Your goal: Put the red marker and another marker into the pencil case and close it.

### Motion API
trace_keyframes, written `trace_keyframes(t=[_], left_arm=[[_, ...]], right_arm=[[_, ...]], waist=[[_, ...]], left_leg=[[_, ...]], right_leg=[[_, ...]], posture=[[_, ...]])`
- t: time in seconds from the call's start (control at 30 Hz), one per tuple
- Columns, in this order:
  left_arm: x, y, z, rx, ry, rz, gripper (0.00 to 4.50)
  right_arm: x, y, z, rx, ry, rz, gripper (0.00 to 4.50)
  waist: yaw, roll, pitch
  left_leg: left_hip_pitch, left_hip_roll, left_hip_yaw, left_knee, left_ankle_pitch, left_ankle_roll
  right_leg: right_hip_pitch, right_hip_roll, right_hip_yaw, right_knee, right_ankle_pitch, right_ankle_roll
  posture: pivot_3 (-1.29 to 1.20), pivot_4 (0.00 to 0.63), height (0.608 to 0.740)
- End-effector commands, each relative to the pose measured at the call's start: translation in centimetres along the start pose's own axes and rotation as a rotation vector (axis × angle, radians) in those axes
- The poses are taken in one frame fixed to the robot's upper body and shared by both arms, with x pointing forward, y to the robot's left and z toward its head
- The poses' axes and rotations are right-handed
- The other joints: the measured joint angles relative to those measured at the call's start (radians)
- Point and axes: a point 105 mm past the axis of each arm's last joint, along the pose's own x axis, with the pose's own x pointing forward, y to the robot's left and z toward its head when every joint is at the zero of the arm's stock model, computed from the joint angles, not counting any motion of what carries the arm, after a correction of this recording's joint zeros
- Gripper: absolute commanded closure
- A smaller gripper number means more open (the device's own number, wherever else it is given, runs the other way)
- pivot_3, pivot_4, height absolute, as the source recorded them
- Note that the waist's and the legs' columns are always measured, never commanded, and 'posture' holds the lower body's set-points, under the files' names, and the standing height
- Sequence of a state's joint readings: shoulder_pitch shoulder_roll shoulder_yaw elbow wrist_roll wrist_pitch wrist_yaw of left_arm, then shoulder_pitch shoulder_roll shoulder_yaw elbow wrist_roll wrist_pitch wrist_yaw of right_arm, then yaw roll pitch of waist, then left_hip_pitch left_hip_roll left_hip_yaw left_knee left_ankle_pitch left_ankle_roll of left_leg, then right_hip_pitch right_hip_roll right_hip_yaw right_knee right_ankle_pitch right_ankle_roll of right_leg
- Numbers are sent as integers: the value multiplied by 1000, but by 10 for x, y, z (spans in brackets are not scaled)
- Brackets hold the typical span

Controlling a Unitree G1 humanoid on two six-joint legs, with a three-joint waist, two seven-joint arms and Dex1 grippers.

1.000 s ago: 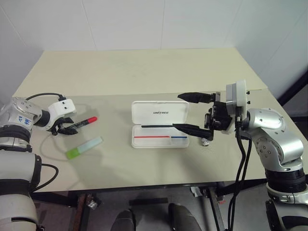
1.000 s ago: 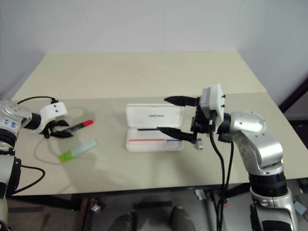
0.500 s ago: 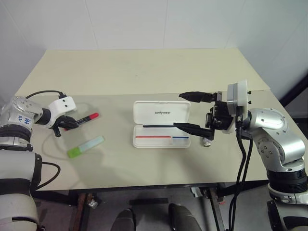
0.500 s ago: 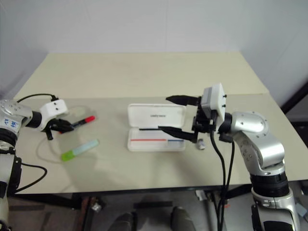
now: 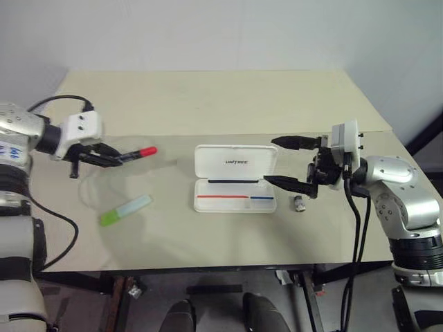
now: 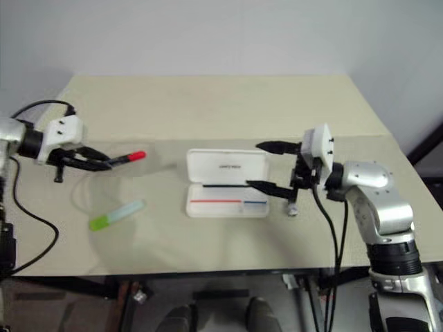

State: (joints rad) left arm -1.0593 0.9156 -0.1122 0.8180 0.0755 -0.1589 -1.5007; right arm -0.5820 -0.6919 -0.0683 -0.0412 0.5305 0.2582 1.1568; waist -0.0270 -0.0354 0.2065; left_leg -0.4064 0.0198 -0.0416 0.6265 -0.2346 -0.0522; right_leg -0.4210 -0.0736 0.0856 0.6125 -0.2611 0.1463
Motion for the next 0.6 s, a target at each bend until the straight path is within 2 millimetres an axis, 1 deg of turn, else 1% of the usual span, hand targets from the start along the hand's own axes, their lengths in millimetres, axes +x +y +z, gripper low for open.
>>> trace_keyframes(t=[0.03,0.23,0.37,0.47,0.6], left_arm=[[8,-2,32,60,-82,-31,3966],[53,-11,71,74,-175,-106,3966],[75,-19,93,76,-221,-156,3966],[89,-23,103,72,-238,-178,3966],[113,-23,113,60,-236,-179,3966]], right_arm=[[-15,-7,9,-70,6,-56,0],[-33,-2,-3,-43,52,-116,0],[-38,4,-7,-30,57,-147,0],[-38,8,-8,-25,56,-165,0],[-39,13,-9,-20,53,-190,0]], waist=[[-2,-1,0],[-2,-1,0],[-6,-1,0],[-8,-1,0],[-3,-1,0]], left_leg=[[0,0,0,0,0,0],[0,0,0,2,0,0],[0,0,0,3,0,0],[1,0,0,3,0,0],[1,0,0,4,0,0]], right_leg=[[0,0,0,0,0,0],[0,0,0,1,0,0],[0,0,1,2,0,1],[0,1,1,4,0,1],[0,1,2,4,0,1]], posture=[[0,150,740],[0,150,740],[0,150,740],[0,150,740],[0,150,740]])
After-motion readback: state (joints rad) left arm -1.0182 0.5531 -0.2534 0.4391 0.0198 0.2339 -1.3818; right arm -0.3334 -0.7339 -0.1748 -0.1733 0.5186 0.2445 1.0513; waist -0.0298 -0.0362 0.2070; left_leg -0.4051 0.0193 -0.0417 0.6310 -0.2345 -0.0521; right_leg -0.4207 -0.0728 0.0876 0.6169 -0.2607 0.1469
